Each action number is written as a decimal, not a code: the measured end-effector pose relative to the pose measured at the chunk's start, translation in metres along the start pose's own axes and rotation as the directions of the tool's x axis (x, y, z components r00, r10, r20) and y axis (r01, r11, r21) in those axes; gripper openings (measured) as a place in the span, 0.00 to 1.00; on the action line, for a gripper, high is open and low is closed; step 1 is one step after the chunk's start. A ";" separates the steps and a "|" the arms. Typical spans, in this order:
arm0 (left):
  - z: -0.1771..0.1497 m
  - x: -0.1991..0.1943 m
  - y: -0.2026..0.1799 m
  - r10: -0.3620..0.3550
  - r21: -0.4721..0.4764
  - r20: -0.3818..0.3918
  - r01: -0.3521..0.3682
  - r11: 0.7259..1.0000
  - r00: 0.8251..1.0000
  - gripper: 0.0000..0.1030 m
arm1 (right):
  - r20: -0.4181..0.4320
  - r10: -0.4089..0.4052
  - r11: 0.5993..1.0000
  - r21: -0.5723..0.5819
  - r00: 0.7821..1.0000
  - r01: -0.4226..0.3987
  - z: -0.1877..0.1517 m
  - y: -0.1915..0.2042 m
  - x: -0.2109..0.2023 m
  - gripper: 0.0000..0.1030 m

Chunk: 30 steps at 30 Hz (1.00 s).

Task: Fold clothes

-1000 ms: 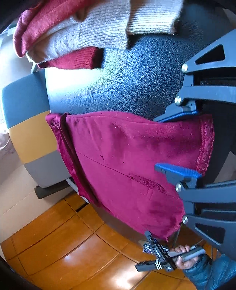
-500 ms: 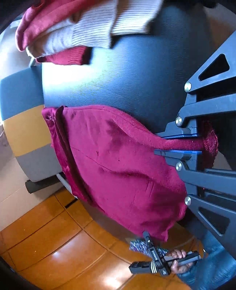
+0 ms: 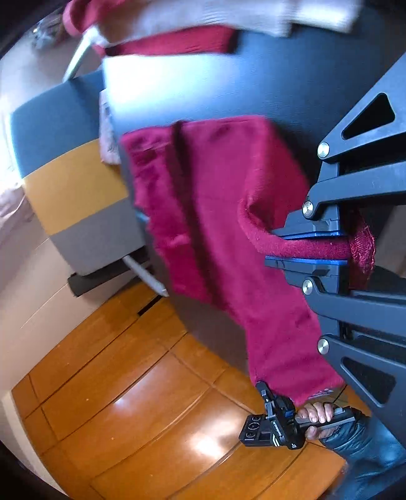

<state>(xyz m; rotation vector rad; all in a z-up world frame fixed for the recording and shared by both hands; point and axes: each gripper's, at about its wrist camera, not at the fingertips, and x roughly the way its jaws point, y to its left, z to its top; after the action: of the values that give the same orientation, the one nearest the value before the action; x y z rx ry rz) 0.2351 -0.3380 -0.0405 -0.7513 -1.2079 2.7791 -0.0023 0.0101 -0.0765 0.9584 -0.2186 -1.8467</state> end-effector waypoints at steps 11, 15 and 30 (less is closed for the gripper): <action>0.093 0.102 0.054 0.148 -0.046 0.001 -0.147 0.988 0.989 0.11 | -0.018 -0.168 0.986 0.014 0.986 0.168 0.107 -0.060 0.097 0.09; 0.102 0.148 0.091 0.234 -0.087 -0.085 -0.241 0.967 0.968 0.11 | -0.087 -0.232 0.970 0.057 0.969 0.237 0.114 -0.098 0.131 0.09; 0.027 0.113 0.093 0.287 -0.075 -0.227 -0.310 0.948 0.931 0.10 | -0.182 -0.187 0.980 0.027 0.965 0.195 0.043 -0.083 0.087 0.08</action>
<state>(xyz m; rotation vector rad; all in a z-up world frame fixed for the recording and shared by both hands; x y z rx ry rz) 0.1387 -0.3982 -0.1368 -1.3100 -1.3100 2.7753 -0.1058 -0.0342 -0.1372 1.2053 -0.0587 -1.9222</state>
